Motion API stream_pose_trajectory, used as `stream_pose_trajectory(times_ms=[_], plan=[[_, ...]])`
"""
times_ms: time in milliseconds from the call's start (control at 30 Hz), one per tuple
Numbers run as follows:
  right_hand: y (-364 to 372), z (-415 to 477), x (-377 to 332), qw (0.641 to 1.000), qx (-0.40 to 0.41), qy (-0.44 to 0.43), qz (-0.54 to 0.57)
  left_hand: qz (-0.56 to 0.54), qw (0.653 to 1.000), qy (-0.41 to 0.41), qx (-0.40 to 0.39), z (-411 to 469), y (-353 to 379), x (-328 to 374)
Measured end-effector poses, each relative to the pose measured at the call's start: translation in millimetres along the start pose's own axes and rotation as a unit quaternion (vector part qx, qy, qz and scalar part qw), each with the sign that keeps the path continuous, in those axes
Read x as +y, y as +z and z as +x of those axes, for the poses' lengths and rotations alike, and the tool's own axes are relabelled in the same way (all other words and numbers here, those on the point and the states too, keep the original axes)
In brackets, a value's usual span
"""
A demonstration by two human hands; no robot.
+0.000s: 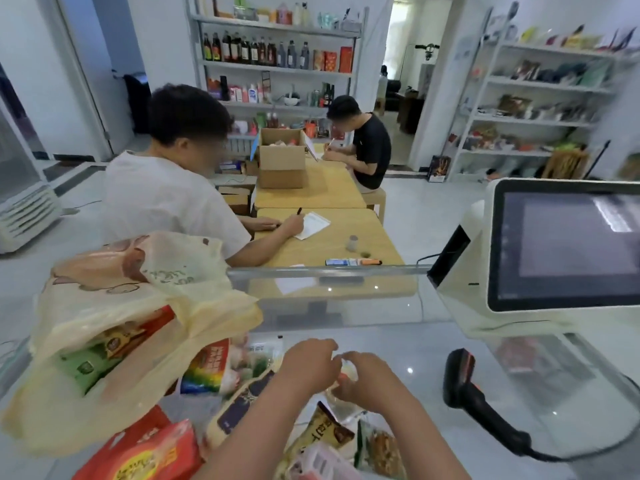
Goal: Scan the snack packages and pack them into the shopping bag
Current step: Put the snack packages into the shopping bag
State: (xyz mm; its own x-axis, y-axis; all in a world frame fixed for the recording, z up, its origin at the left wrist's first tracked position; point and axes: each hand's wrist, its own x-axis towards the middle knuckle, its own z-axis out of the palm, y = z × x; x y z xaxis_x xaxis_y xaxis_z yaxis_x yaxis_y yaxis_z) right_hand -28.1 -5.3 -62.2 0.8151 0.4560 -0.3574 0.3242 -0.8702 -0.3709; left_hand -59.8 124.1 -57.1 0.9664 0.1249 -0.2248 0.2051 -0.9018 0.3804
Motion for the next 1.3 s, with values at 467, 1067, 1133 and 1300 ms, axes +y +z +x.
stream_pose_trajectory(times_ms=[467,1067,1133,1300], plan=[[6.5,15.2,54.2,0.961,0.011,0.003,0.275,-0.062,0.99,-0.126,-0.032,14.9,19.2,11.5],[-46.1,-28.1,57.1,0.808,0.313,-0.024,0.498,-0.817,0.567,-0.098,0.033,48.7,-2.8,78.2],[-51.9,-30.0,68.4,0.803,0.263,0.076,0.53,-0.829,0.552,-0.088,0.015,49.8,-2.1,82.1],[-55.9,-35.0,82.6,0.71,0.119,0.116,0.685,-0.832,0.55,-0.075,-0.005,49.7,1.8,97.5]])
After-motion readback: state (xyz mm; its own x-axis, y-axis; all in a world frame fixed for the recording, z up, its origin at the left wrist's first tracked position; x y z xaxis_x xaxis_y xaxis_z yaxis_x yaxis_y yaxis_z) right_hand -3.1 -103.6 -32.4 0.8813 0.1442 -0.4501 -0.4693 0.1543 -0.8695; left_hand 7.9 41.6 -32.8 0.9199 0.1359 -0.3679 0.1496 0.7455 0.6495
